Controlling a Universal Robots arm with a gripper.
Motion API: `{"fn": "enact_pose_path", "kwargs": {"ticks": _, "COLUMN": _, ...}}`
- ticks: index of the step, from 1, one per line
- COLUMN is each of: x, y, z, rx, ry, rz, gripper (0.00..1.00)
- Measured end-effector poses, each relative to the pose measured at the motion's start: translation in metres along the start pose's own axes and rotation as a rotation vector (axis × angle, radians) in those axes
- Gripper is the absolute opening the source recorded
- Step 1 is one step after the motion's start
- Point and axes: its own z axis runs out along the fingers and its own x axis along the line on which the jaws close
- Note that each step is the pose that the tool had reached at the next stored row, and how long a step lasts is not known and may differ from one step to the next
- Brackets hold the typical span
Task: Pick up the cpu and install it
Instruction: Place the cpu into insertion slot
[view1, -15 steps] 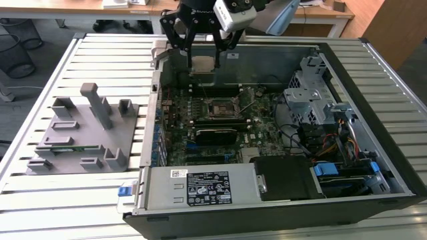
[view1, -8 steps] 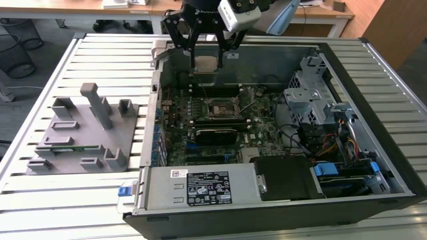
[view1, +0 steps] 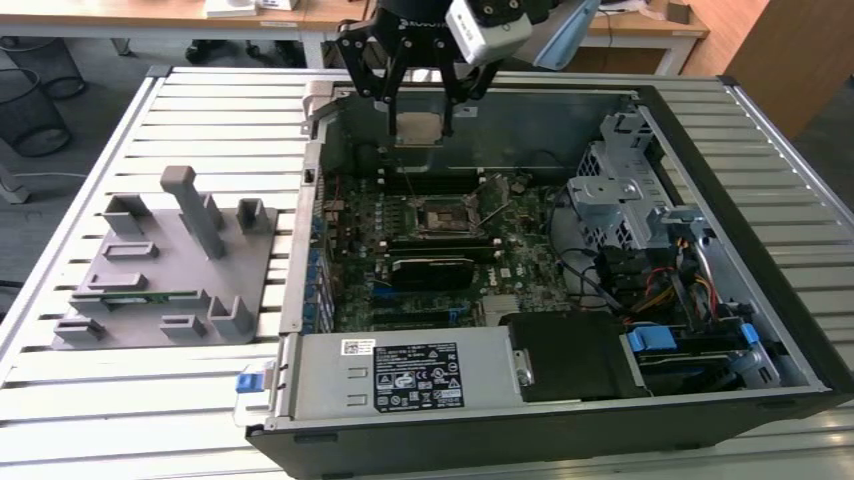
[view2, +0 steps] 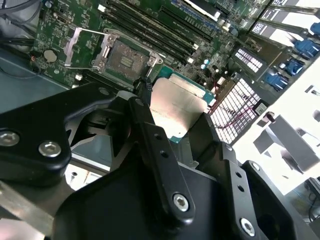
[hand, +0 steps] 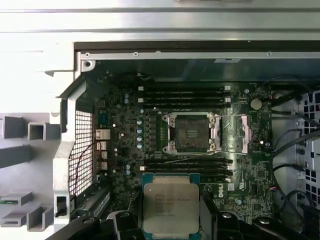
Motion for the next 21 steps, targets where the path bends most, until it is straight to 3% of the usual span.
{"fn": "enact_pose_path", "kwargs": {"ticks": 3, "x": -0.0016, "y": 0.0001, "z": 0.0004, "rx": 0.0038, "ry": -0.0004, "rz": 0.012, "gripper": 0.54}}
{"fn": "enact_pose_path", "kwargs": {"ticks": 21, "x": -0.0016, "y": -0.0001, "z": 0.0073, "rx": 0.0033, "ry": -0.0114, "rz": 0.339, "gripper": 0.54}}
